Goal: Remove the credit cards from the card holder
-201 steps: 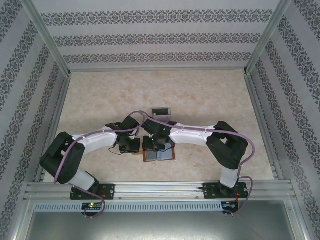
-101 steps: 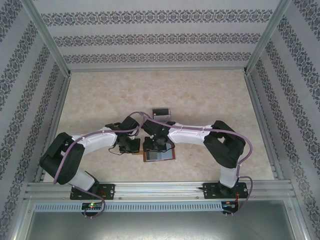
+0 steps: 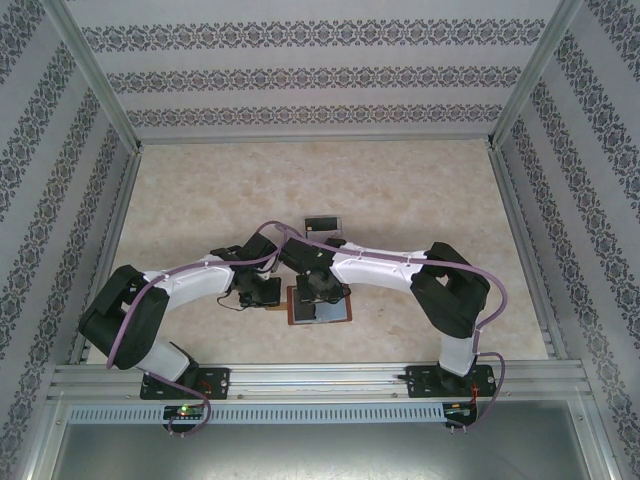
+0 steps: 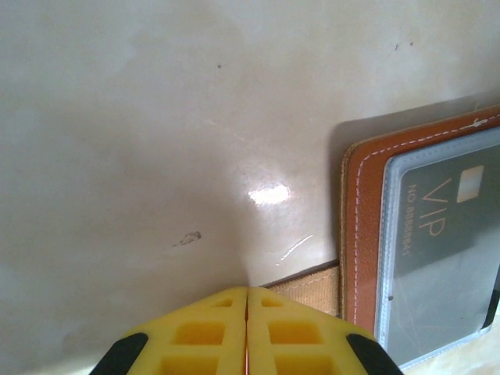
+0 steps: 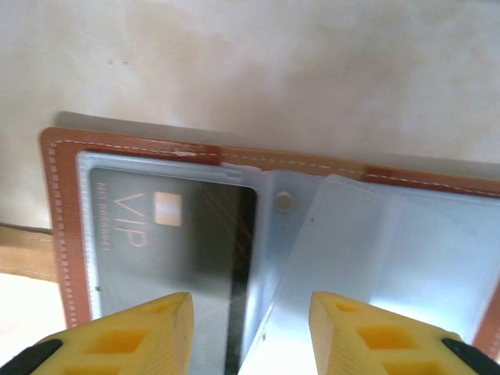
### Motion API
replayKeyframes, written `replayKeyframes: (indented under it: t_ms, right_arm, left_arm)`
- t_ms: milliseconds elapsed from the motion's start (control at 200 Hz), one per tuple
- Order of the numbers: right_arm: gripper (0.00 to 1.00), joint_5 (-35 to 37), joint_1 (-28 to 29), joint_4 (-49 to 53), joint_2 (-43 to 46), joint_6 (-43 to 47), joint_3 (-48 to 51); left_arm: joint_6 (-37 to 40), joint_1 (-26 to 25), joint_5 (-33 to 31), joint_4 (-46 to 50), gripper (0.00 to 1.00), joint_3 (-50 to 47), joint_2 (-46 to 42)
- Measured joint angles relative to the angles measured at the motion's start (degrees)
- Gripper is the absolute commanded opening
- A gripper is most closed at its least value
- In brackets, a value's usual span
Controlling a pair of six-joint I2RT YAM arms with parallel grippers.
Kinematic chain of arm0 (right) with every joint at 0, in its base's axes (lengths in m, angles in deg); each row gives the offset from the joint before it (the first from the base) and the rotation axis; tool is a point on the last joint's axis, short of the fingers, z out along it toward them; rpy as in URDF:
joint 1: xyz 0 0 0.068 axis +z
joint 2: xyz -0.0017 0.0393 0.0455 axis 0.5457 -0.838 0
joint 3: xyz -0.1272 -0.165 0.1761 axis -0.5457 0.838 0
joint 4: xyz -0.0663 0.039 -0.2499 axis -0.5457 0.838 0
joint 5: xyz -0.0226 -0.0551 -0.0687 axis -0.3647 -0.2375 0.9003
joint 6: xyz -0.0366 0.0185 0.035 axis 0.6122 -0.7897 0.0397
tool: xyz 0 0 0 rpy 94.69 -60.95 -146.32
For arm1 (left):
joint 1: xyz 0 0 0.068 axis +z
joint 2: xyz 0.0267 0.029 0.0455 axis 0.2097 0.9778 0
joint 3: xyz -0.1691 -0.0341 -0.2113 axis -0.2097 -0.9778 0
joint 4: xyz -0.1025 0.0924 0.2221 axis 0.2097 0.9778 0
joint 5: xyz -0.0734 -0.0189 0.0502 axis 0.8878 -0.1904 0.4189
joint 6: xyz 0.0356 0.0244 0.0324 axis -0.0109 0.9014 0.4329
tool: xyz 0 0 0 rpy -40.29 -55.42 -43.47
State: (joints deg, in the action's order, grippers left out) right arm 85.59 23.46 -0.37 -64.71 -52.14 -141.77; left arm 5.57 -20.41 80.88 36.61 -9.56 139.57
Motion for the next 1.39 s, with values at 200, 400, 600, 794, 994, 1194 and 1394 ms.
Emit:
replayKeyframes:
  t_ms: [200, 400, 600, 794, 994, 1194, 1394]
  right_arm:
    - [0.35, 2.99, 0.0, 3.45, 0.31, 0.7, -0.33]
    - [0.12, 2.99, 0.0, 3.91, 1.62, 1.14, -0.31]
    - [0.02, 2.6, -0.02, 2.84, 4.11, 1.11, 0.79]
    - [0.05, 2.64, -0.57, 1.44, 5.14, 1.31, 3.8]
    - [0.2, 3.17, -1.81, 0.35, 4.83, 2.08, 7.54]
    - [0.31, 4.87, -2.43, 0.17, 4.94, 2.6, 9.79]
    - [0.33, 5.95, -2.45, 0.44, 5.64, 2.8, 10.34]
  left_arm:
    - [0.0, 0.0, 0.02, 0.0, 0.07, 0.0, 0.02]
    - [0.17, 0.0, 0.0, 0.0, 0.07, 0.0, 0.02]
    - [0.31, 0.0, -0.04, 0.0, 0.07, 0.0, 0.02]
    - [0.66, 0.0, -0.11, 0.0, 0.07, 0.0, 0.17]
    - [0.81, 0.0, 0.33, 0.09, 0.07, 0.37, 0.66]
    - [0.79, 0.0, 0.33, 0.33, 0.08, 0.59, 0.68]
    - [0.59, -0.02, 0.26, 2.12, 0.08, 1.2, 0.48]
